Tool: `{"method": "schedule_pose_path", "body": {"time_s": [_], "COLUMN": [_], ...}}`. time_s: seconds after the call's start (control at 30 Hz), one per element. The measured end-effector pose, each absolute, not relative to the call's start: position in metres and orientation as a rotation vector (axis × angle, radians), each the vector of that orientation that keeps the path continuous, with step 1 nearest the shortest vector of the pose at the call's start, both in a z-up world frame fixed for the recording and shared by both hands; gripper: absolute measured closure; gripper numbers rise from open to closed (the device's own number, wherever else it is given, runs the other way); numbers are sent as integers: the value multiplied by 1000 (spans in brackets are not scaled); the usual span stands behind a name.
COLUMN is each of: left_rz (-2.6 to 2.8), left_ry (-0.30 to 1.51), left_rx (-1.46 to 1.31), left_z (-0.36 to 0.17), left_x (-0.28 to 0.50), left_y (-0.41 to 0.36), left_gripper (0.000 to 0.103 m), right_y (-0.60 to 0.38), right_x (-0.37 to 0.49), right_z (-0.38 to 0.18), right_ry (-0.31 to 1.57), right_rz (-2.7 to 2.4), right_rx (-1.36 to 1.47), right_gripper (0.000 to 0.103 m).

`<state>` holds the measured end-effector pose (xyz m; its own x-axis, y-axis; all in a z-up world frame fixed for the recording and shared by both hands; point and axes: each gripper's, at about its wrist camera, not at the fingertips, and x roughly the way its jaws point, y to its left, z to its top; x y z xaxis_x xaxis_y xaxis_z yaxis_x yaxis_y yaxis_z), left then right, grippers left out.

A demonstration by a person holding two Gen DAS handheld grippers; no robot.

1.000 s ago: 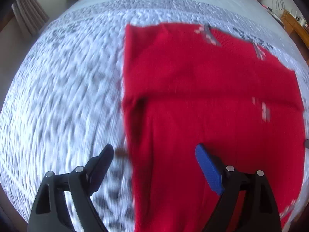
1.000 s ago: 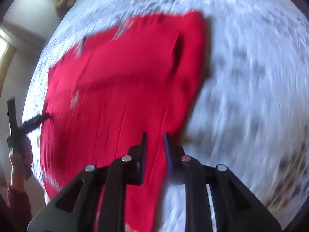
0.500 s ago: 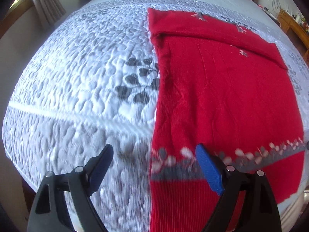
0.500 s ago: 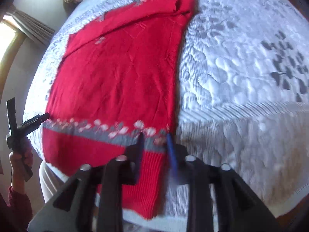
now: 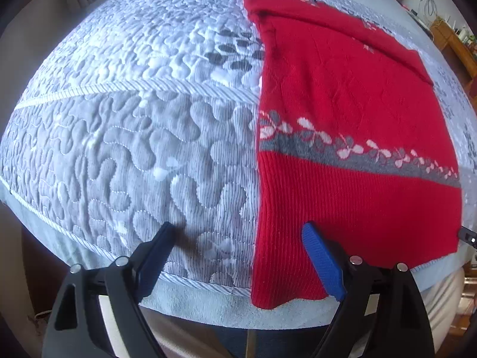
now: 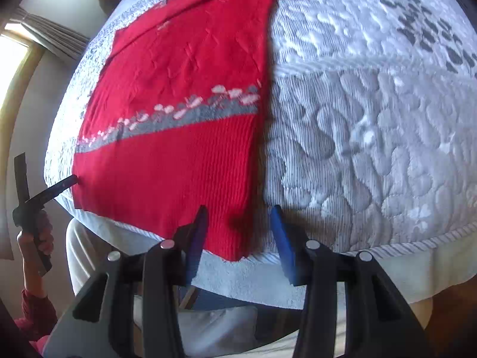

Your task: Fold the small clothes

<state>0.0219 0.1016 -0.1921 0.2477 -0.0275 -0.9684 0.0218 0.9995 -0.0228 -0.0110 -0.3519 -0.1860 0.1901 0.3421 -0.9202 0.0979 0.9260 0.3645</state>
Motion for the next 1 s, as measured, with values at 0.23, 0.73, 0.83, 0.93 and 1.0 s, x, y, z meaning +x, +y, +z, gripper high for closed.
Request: {"method": "schedule_pose_path", "body": {"time_s": [0.23,0.73,0.83,0.93,1.0], "left_rz": [-72,-165,-184,-202,-208], "left_ry": [1334,1354,1358,1364,1361], "left_rx": [-28,-218,-193,-227,-242], "left_z": [-198,-184,-186,-185,-184], "left_x": [20,-11,-10,-9,-5], "left_y": [93,116,118,118,118], "left_gripper": [16,69,70,70,69], "right_y": [-345,-341,-339,-340,-341], "right_x": [-11,-9,-9,-8,-8], "right_z": [-188,-187,-187,-188,-189], "right_ry": [1372,1356,1353,1355,1357], "right_rz": [232,251,252,253,255], "right_rx": [397,395,401,404,410], "right_gripper": [91,91,91,91,91]}}
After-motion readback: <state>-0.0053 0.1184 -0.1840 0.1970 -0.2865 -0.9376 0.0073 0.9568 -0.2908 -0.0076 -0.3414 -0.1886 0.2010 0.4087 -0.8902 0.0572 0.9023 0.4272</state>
